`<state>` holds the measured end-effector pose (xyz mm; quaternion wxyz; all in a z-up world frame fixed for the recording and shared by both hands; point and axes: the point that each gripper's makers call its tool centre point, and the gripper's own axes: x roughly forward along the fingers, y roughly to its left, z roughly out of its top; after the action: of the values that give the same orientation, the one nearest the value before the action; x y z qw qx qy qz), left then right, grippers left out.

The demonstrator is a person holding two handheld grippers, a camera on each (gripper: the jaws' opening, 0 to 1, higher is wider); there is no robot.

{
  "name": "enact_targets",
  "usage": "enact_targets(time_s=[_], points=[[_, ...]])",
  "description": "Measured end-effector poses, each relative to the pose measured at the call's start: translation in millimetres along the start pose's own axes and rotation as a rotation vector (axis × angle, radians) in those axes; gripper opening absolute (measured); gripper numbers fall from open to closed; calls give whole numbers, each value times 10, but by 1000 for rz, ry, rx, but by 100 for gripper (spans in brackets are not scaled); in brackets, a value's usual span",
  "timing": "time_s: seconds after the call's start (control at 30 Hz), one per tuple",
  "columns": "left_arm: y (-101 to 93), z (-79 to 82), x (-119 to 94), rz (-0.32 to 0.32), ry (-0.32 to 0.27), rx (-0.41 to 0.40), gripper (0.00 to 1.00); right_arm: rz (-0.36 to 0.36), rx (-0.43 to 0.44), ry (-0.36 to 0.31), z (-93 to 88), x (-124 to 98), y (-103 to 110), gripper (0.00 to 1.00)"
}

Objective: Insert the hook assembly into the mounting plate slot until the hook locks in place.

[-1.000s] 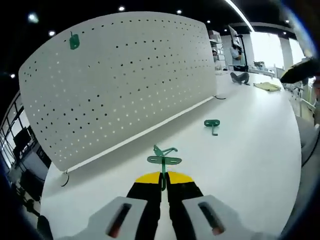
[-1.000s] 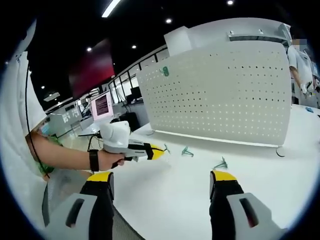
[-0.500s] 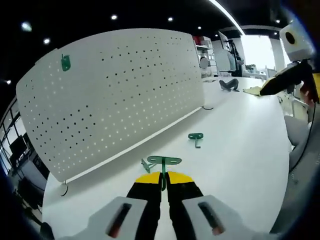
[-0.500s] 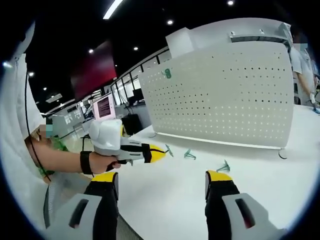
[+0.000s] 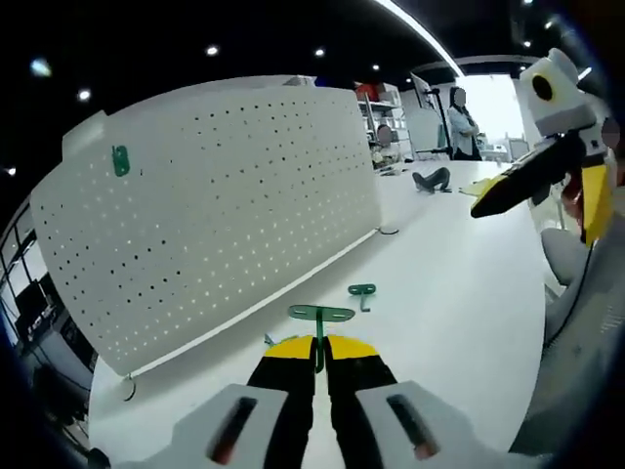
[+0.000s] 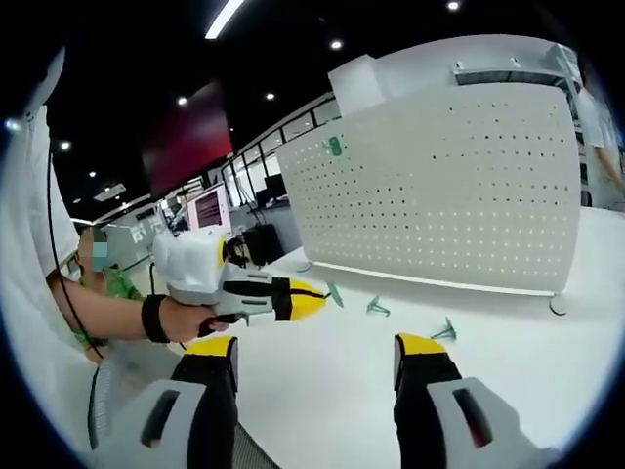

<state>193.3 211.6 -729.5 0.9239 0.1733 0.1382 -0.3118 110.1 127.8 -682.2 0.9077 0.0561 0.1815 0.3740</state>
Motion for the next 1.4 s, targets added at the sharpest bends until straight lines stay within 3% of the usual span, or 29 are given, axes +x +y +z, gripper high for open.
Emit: enact_targets(time_s=[0.07, 0.37, 0.8, 1.4], points=[[-23, 25, -17, -2, 0, 43, 3, 1, 13, -7, 16, 6, 5, 61], [-233, 176, -156, -34, -26, 80, 3, -5, -10, -14, 46, 14, 28, 54], [-521, 303, -285, -94, -55, 61, 3, 4, -18, -3, 16, 42, 76, 39], [-782, 511, -382, -167, -105, 117, 3, -29, 10, -16, -4, 69, 1, 25]])
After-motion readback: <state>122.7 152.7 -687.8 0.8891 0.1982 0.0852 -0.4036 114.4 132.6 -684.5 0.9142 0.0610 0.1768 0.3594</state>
